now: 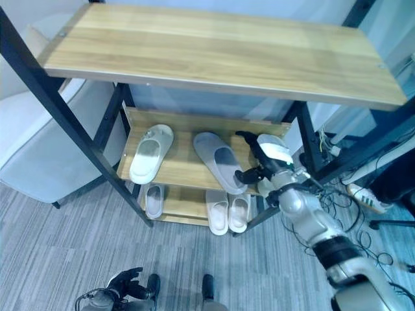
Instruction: Arrange the slippers neatly on the shoe rack.
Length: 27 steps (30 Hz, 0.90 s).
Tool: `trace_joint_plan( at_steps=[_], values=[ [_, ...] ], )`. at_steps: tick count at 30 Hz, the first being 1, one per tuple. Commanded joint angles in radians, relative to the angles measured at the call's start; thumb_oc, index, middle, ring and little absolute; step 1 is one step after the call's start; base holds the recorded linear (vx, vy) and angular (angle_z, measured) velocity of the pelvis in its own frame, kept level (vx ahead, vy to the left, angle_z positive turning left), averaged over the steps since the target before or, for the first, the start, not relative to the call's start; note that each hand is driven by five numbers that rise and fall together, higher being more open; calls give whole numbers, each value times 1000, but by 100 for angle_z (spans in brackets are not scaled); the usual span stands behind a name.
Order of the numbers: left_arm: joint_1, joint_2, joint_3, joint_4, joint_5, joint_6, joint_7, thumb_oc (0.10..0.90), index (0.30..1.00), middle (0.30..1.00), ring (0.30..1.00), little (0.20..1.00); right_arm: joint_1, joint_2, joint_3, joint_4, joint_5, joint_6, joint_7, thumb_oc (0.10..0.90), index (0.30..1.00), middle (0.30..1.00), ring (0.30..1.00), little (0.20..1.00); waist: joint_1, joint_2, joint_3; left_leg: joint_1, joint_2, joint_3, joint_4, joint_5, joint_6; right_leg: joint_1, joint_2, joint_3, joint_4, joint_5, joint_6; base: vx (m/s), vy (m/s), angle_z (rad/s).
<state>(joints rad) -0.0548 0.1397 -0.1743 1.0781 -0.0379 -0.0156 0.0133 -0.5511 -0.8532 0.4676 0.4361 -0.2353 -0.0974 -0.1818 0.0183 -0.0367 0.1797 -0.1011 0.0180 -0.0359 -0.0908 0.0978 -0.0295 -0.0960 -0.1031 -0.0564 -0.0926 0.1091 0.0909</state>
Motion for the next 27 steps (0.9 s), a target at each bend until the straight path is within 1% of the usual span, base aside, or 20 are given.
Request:
trace_joint_plan(
  at_steps=[1, 3, 6, 7, 8, 9, 12, 14, 16, 17, 18, 19, 20, 21, 22, 23, 24, 25, 26, 27],
  values=[
    [-17, 1, -32, 23, -21, -10, 12, 800, 900, 900, 900, 900, -169, -19, -21, -20, -17, -43, -96, 800, 900, 900, 900, 900, 39, -19, -25, -4, 3, -15, 4, -69, -1, -1, 1, 2, 5, 49, 3, -8, 3, 7],
    [-21, 0, -31, 17, -28, -10, 14, 800, 900, 900, 900, 900, -206, -7, 2, 20, -14, -38, -104, 800, 900, 900, 900, 900, 45, -21, -19, -13, 3, -19, 4, -66, -1, -7, 1, 0, 5, 49, 2, -7, 4, 8],
    [-30, 4, -30, 6, -40, -12, 21, 800, 900, 900, 900, 900, -280, 33, 22, 100, 1, -24, -125, 800, 900, 900, 900, 900, 61, -21, -5, -28, 1, -30, 4, -61, -1, -17, 3, -4, 5, 49, 1, -22, 5, 7],
    [-30, 3, -29, 6, -40, -12, 21, 800, 900, 900, 900, 900, -283, 34, 24, 102, 2, -24, -125, 800, 900, 900, 900, 900, 60, -21, -5, -29, 1, -30, 4, -61, -1, -18, 3, -4, 5, 49, 1, -9, 8, 8],
    [-37, 4, -29, 9, -43, -13, 23, 800, 900, 900, 900, 900, -326, 53, 47, 154, 5, -18, -132, 748, 822, 822, 822, 822, 68, -21, 0, -34, 2, -31, 4, -59, -1, -22, 4, -5, 5, 49, 1, -3, 7, 11],
    [-41, 6, -26, 10, -45, -13, 24, 800, 900, 900, 900, 900, -356, 61, 67, 183, 5, -15, -134, 400, 300, 300, 300, 300, 72, -21, 4, -35, 2, -32, 4, -58, -1, -22, 4, -5, 5, 49, 0, 0, 0, 0],
    [-47, 6, -18, 15, -55, -14, 30, 800, 900, 900, 900, 900, -391, 82, 85, 231, 12, -4, -136, 400, 300, 300, 300, 300, 80, -22, 9, -36, 1, -35, 4, -57, -2, -20, 7, -8, 5, 46, -1, -13, 2, 9],
    [-43, 6, -11, 16, -60, -14, 33, 800, 900, 900, 900, 900, -360, 90, 68, 199, 5, -4, -134, 400, 300, 300, 300, 300, 83, -21, 8, -32, 1, -39, 4, -59, -2, -15, 8, -9, 5, 43, -2, -2, -2, 9],
    [-36, 4, -8, 26, -55, -15, 36, 800, 900, 900, 900, 900, -287, 105, 16, 138, -3, -9, -134, 400, 300, 300, 300, 300, 80, -17, -2, -24, 1, -38, 4, -64, -2, -9, 6, -11, 5, 40, -2, 17, -2, 7],
    [-25, -4, 0, 39, -48, -15, 38, 800, 900, 900, 900, 900, -153, 131, -100, -2, -20, -16, -137, 400, 300, 300, 300, 300, 71, -10, -18, -9, 2, -33, 4, -71, -1, -4, 6, -5, 5, 40, 0, 28, 0, 7],
    [-24, -10, 3, 43, -45, -15, 39, 800, 900, 900, 900, 900, -119, 140, -132, -45, -22, -22, -139, 400, 300, 300, 300, 300, 64, -7, -22, -5, 2, -29, 4, -73, -1, -4, 7, -3, 5, 41, 1, 24, -1, 8],
    [-23, -9, 1, 44, -45, -16, 39, 800, 900, 900, 900, 900, -113, 139, -137, -50, -23, -20, -138, 400, 300, 300, 300, 300, 66, -8, -23, -5, 2, -29, 4, -73, -1, -4, 7, -2, 5, 41, 1, 4, -10, 5],
    [-19, -13, 6, 47, -41, -16, 38, 800, 900, 900, 900, 900, -55, 156, -188, -128, -22, -27, -133, 400, 300, 300, 300, 300, 58, -5, -29, 1, 3, -23, 4, -77, -1, -4, 7, 1, 5, 41, 2, 3, -18, -9],
    [-15, -15, 7, 50, -39, -17, 38, 800, 900, 900, 900, 900, -19, 167, -216, -178, -20, -32, -125, 400, 300, 300, 300, 300, 54, -4, -34, 5, 3, -19, 4, -78, -1, -4, 8, 5, 5, 41, 3, 3, -18, -15],
    [-14, -14, 5, 50, -39, -17, 38, 800, 900, 900, 900, 900, -13, 166, -220, -183, -21, -30, -123, 400, 300, 300, 300, 300, 56, -5, -35, 5, 3, -19, 4, -79, -1, -3, 8, 5, 5, 41, 3, 10, -16, -13],
    [-9, -17, 11, 56, -33, -17, 38, 800, 900, 900, 900, 900, 56, 180, -268, -282, -17, -40, -108, 400, 300, 300, 300, 300, 44, -1, -44, 12, 5, -13, 4, -82, 0, -2, 9, 9, 5, 40, 3, 0, 0, 0],
    [-8, -16, 9, 56, -33, -17, 38, 800, 900, 900, 900, 900, 62, 180, -272, -288, -18, -37, -106, 400, 300, 300, 300, 300, 46, -2, -45, 13, 5, -13, 4, -82, 0, -1, 9, 9, 5, 40, 3, 0, 0, 0],
    [-4, -17, 14, 57, -27, -17, 35, 800, 900, 900, 900, 900, 121, 194, -312, -379, -14, -49, -88, 400, 300, 300, 300, 300, 32, 1, -52, 19, 7, -8, 4, -85, 0, 0, 10, 15, 5, 40, 4, 6, -26, -9],
    [-5, -18, 16, 60, -24, -17, 33, 800, 900, 900, 900, 900, 150, 207, -331, -420, -9, -52, -76, 400, 300, 300, 300, 300, 27, 2, -55, 21, 8, -5, 4, -86, 0, 1, 10, 17, 5, 39, 4, 6, -26, -14],
    [-4, -17, 14, 60, -24, -17, 33, 800, 900, 900, 900, 900, 154, 208, -334, -424, -9, -50, -74, 400, 300, 300, 300, 300, 28, 2, -55, 21, 8, -5, 4, -86, 0, 1, 10, 17, 5, 39, 4, 2, -12, -18]
  ],
)
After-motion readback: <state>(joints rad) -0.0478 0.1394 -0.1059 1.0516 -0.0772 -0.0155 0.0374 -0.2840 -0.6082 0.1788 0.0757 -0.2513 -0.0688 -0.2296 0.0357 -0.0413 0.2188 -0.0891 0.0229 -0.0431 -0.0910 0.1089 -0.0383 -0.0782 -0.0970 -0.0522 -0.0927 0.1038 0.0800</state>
